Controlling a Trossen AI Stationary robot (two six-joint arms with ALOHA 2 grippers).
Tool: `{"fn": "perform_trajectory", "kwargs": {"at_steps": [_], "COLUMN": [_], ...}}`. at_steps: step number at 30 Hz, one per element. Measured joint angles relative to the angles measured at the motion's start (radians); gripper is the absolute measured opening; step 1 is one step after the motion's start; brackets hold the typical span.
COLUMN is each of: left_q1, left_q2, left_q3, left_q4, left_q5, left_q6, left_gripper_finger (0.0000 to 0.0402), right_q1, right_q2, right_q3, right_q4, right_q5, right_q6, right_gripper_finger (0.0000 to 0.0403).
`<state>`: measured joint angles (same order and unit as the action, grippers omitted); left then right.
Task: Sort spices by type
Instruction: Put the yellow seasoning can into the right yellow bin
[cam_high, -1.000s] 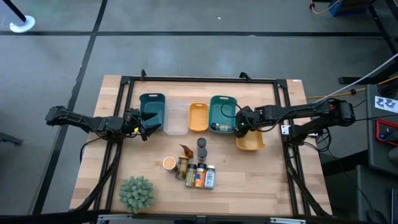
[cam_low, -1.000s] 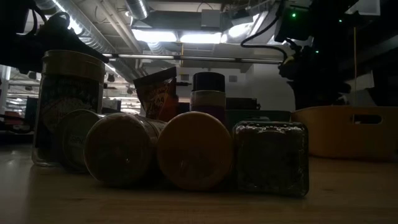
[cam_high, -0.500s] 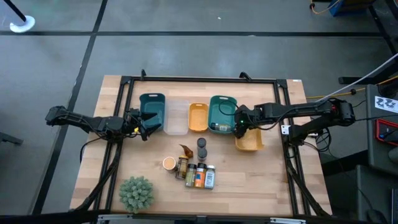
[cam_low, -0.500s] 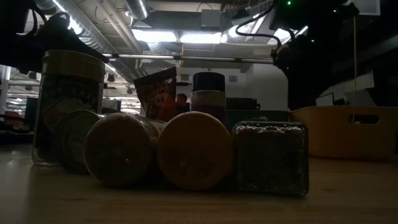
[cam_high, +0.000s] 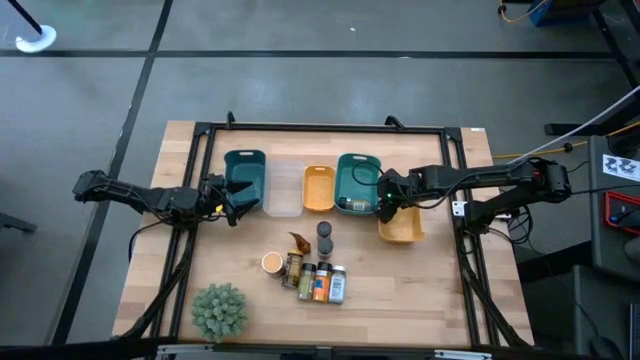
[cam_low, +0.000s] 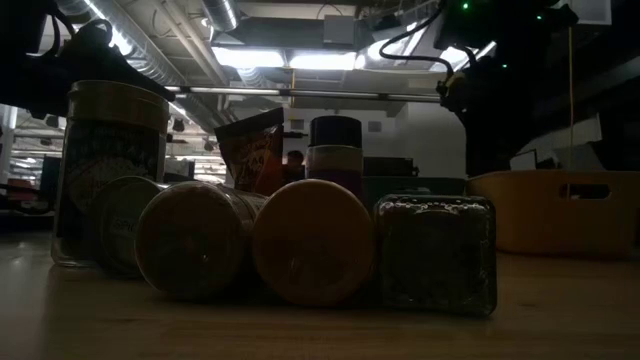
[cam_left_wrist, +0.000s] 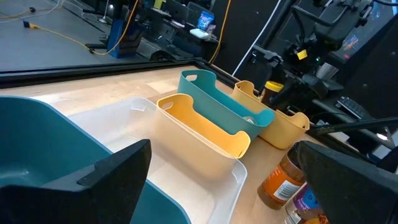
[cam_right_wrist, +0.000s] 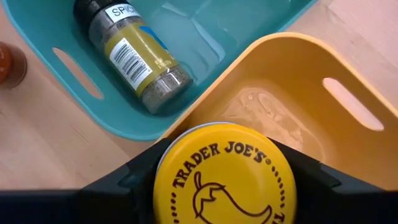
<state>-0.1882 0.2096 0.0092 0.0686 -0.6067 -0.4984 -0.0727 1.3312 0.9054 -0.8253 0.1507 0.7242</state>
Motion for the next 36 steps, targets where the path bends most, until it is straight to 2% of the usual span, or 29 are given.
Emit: {"fn": "perform_trajectory", "kwargs": {"at_steps": [12, 17, 31, 36], "left_q1": [0.0, 0.0, 0.0, 0.0], "left_q2": [0.003, 0.01, 0.01, 0.01], "left_q3": [0.0, 0.0, 0.0, 0.0], "left_q4": [0.0, 0.0, 0.001, 0.001], "left_q5": [0.0, 0.0, 0.0, 0.0], "left_q6": [-0.001, -0.003, 0.041, 0.037], "left_gripper_finger": [0.0389, 0.0389, 0.0389, 0.0389], "right_q1": [0.0, 0.0, 0.0, 0.0], "right_q2": [0.061, 0.063, 0.063, 0.063], "right_q3": [0.0, 0.0, 0.0, 0.016], "right_q4": [-0.047, -0.049, -0.037, -0.047], "right_q5": [-0.031, -0.031, -0.003, -0.023], "right_q6": [-0.003, -0.053, -0.052, -0.052], "right_gripper_finger": [0.0241, 0.0241, 0.0241, 0.0241]}}
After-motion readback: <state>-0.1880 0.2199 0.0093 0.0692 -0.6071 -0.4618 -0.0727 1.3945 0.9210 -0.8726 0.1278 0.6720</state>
